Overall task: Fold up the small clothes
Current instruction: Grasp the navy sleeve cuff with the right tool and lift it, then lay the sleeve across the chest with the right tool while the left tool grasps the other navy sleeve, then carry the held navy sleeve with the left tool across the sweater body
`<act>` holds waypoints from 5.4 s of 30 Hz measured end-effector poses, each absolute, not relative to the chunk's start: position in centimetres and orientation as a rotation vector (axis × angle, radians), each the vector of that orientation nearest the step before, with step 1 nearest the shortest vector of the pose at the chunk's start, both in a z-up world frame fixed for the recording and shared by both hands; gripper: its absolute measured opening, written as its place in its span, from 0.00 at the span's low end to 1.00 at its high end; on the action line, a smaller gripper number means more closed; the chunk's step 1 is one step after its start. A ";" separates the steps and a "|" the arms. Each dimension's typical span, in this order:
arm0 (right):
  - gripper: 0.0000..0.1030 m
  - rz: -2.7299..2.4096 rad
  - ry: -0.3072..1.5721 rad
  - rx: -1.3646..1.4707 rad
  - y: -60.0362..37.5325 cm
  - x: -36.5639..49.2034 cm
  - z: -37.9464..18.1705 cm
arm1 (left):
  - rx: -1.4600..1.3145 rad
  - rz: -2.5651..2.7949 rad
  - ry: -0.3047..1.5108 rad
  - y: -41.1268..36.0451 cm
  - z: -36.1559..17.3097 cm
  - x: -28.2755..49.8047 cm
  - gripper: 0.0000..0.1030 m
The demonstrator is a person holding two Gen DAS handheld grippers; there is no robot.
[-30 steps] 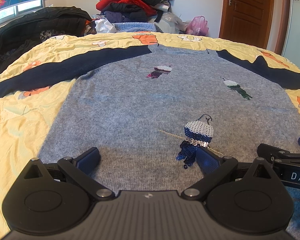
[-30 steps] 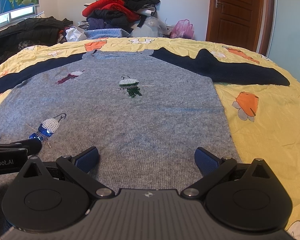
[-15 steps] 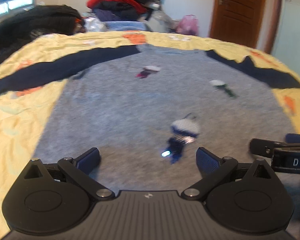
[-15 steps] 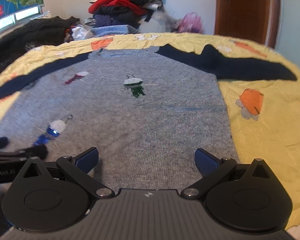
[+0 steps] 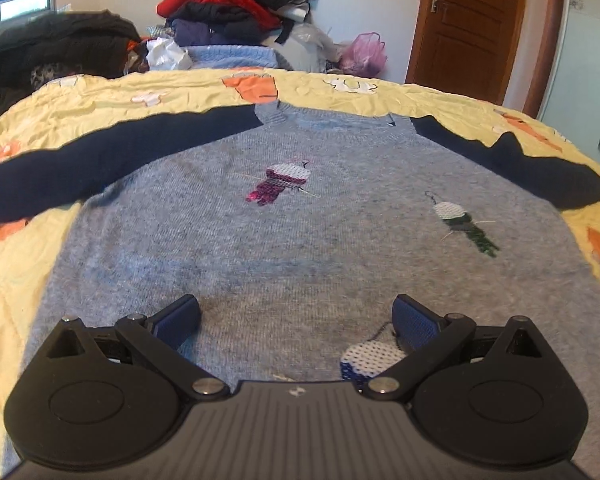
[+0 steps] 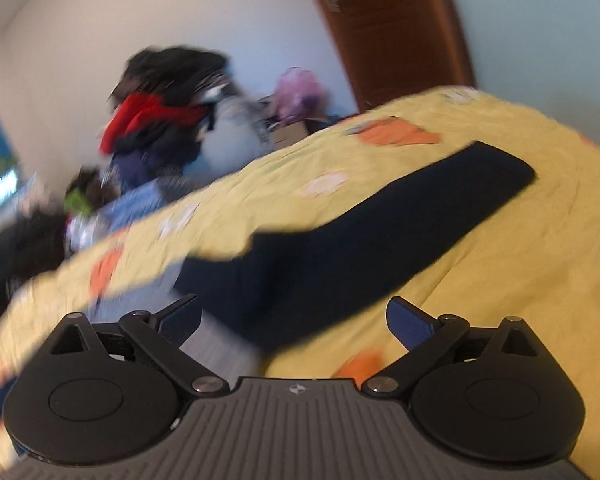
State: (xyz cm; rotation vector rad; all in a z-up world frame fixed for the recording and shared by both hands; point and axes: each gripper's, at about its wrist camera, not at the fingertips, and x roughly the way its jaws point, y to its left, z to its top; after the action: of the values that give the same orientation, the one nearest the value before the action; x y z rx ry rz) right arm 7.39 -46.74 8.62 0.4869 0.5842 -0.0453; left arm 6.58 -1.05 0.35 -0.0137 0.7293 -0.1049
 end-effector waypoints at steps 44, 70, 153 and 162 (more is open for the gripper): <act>0.16 0.166 0.396 0.399 -43.7 14.4 9.8 | -0.303 -0.256 0.694 1.3 5.6 10.4 1.00; 0.46 0.361 0.647 0.707 -34.0 6.0 -0.5 | -0.864 -0.438 1.020 -1.7 -0.8 22.4 0.27; 0.92 0.226 0.663 -0.009 -29.6 18.2 1.5 | -1.204 0.579 0.484 40.0 0.9 6.9 0.54; 0.92 0.230 0.660 0.002 -29.7 18.1 1.6 | -1.224 0.565 0.435 41.1 0.2 6.7 0.71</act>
State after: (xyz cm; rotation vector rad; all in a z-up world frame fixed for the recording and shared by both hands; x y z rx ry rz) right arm 18.10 -29.70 1.56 0.0024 0.6605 0.2296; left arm 6.67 41.09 0.20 -1.2238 0.4348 0.5650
